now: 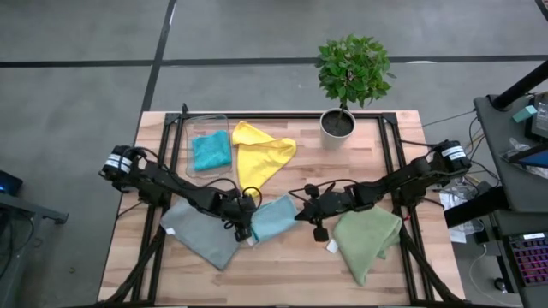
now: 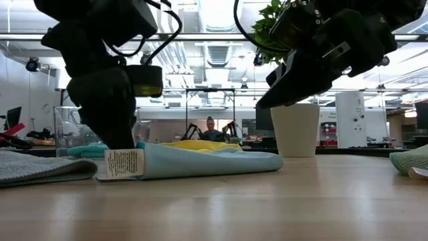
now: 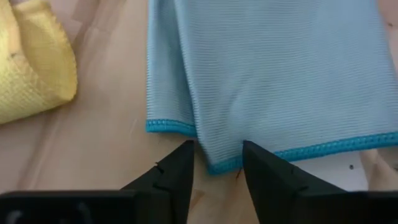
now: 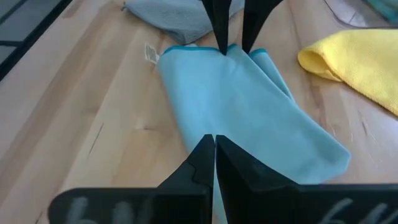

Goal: Fold microfiber towels
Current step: Stack the folded light blue microfiber towel on top of the blue microfiber towel on the bin

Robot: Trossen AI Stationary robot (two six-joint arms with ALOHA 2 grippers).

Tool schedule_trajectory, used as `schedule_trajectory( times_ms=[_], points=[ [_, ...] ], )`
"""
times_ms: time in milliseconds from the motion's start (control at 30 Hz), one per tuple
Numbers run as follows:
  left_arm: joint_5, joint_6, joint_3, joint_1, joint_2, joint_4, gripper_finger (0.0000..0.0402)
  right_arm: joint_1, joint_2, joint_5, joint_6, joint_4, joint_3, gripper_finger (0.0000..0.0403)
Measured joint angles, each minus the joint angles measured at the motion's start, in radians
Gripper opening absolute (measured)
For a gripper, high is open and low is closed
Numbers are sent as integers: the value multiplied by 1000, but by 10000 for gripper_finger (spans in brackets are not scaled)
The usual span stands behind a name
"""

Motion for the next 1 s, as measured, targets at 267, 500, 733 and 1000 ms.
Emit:
schedule_trajectory(
  times_ms=[267, 500, 733, 1000],
  points=[
    [0, 93, 36, 0, 2, -1, 12, 0, 3, 0, -2, 0, 0, 9],
    [-26, 198, 101, 0, -4, -39, 12, 0, 5, 0, -3, 1, 0, 9],
    [-109, 241, 131, 10, -9, -139, 12, 0, 10, 0, -3, 0, 0, 9],
    [-109, 234, 116, 13, -10, -142, 13, -2, 10, 1, -7, 2, -1, 9]
  ],
)
